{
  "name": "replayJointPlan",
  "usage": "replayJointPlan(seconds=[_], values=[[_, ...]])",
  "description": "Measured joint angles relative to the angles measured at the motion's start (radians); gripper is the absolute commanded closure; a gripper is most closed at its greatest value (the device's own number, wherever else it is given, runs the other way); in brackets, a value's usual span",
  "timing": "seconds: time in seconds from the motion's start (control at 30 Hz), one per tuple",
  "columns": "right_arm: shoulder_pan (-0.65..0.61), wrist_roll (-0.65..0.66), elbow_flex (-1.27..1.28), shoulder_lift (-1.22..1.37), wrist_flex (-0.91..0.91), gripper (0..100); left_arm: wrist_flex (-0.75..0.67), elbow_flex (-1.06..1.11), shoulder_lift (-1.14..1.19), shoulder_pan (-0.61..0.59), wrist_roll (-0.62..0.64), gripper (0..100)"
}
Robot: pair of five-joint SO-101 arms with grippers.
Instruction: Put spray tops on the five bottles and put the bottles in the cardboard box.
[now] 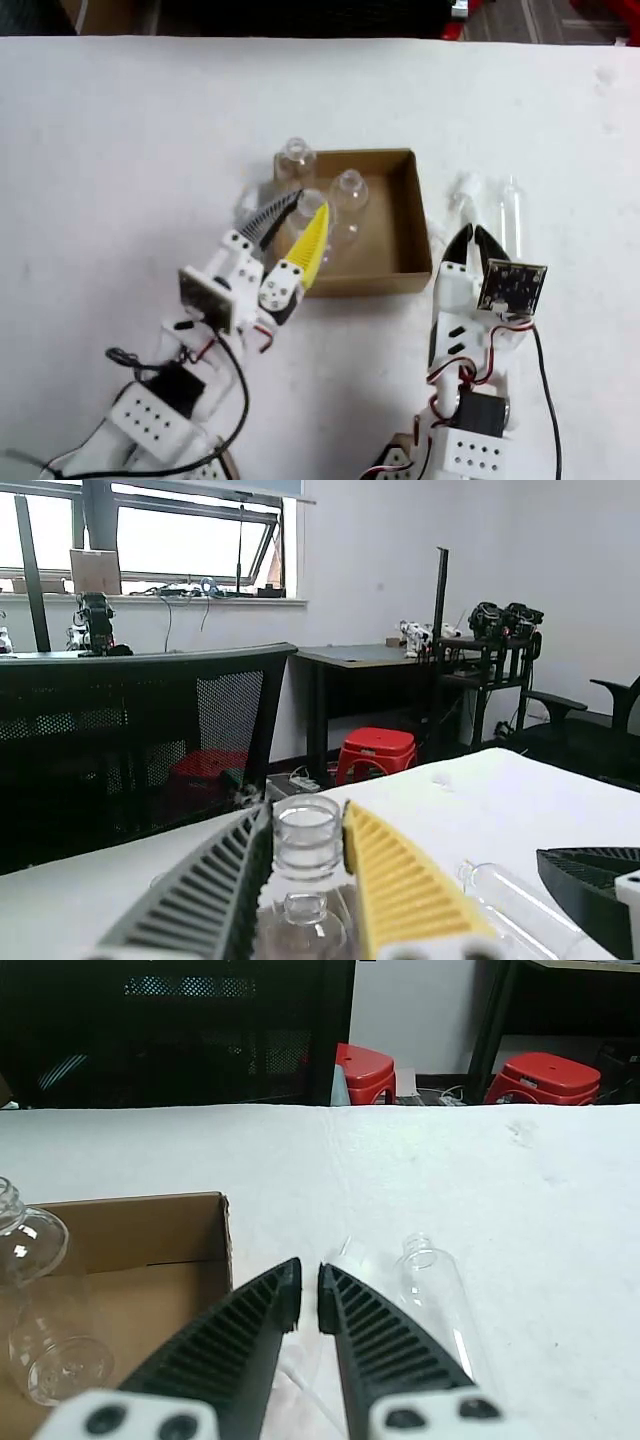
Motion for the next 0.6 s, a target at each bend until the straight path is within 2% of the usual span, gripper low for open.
replayJointPlan(seconds=[0.23,0.6], values=[[0.000,0.000,0.000,0.000,0.000,98.1,-0.198,0.003,0.238,-0.032,0.000,98],[0.000,0.000,0.000,0.000,0.000,98.1,-0.232,0.044,0.330,-0.035,0.000,98]])
